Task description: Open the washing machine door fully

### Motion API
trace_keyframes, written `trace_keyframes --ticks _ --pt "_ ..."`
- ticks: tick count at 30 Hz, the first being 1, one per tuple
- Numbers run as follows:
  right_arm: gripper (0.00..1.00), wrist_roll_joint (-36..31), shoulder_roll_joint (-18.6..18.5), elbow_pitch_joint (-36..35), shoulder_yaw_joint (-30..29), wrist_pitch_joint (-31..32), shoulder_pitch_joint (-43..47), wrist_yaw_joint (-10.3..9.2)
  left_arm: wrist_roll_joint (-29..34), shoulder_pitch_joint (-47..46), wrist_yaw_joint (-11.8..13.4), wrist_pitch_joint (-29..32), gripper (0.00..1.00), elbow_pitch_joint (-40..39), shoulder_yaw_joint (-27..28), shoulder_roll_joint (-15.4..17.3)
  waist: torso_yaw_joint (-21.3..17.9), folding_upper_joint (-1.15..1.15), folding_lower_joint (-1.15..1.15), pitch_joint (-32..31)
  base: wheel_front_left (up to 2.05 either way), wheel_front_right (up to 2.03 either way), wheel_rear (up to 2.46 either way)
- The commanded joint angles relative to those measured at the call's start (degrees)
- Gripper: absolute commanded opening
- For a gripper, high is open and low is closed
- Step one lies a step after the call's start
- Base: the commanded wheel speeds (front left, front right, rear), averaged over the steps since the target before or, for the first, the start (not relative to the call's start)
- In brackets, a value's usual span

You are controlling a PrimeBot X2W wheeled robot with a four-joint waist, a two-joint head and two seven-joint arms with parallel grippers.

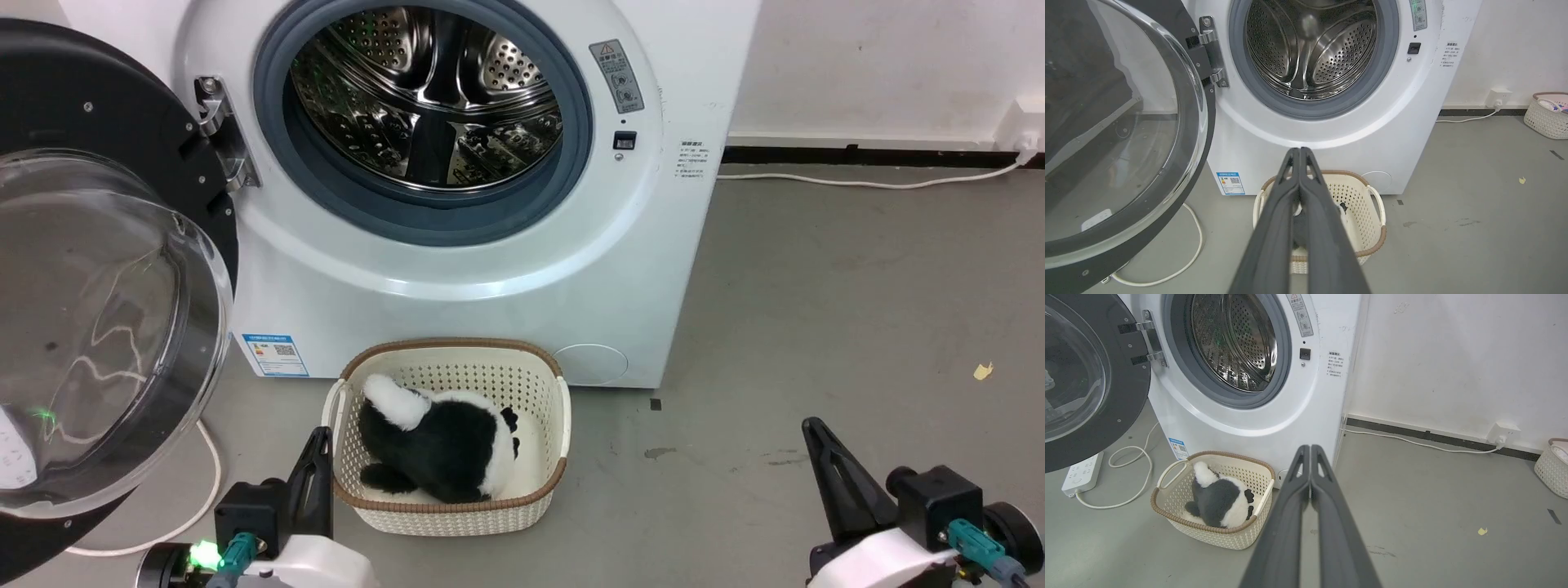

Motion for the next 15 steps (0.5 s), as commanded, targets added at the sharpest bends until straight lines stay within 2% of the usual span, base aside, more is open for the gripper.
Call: trace_keyframes --ticks 1,15 --pt "0.00 -0.4 0.1 0.2 0.2 0.4 -1.2 -0.04 0.6 -1.1 -0.3 0.4 0.00 -0.3 0.5 -0.4 0.0 0.00 0.00 0.0 0.00 0.00 0.00" --pt "0.00 -0.5 0.1 0.4 0.5 2.0 -2.0 -0.05 2.0 -1.6 -0.9 2.0 0.00 -0.9 1.5 -0.9 -0.3 0.00 0.00 0.1 0.00 0.00 0.00"
